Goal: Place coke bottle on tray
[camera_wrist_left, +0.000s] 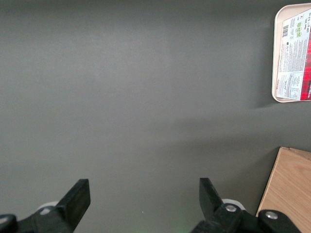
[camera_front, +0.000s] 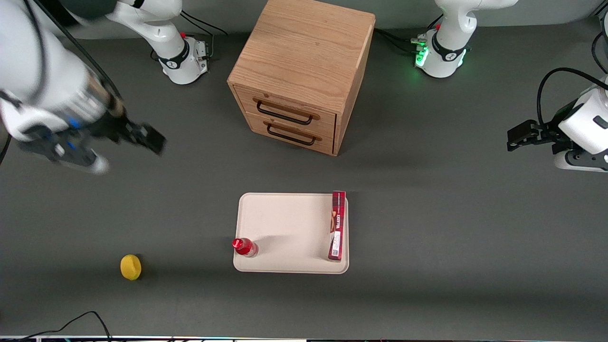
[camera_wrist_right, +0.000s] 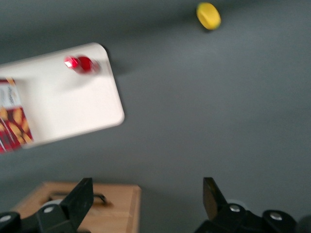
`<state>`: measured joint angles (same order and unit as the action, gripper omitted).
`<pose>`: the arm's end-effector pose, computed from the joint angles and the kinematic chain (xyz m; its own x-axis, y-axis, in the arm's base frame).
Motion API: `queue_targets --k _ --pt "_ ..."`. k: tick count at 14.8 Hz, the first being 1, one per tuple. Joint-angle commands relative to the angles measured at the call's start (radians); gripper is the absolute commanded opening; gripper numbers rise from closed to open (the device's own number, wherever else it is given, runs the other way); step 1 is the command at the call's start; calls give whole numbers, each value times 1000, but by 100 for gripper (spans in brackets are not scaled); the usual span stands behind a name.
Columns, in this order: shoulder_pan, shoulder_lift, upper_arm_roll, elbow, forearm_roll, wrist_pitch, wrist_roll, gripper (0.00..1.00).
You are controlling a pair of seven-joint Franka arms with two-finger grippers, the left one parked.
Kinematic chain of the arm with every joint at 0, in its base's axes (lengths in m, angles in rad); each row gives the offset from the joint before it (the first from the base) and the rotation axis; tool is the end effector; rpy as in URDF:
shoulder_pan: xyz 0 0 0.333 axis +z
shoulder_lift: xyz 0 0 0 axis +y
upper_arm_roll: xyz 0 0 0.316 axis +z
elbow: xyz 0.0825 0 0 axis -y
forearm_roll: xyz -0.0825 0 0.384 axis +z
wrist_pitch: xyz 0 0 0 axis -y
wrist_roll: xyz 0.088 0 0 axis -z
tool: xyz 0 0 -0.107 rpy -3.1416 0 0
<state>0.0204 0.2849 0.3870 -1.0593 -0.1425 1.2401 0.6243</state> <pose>0.5687 0.1765 0.6735 0.9628 -0.2655 -0.0504 -0.2614 -0.9623 0.0757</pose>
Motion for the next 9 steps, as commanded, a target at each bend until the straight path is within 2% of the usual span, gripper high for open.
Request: queue_targets --k 1,3,5,9 --pt "-25 -306 -221 -417 141 93 -225 100" --pt "-30 -461 -276 -642 149 174 -322 100" --pt "-30 -576 -318 -805 150 272 -347 100" --pt "-30 -577 -329 -783 153 275 -340 100"
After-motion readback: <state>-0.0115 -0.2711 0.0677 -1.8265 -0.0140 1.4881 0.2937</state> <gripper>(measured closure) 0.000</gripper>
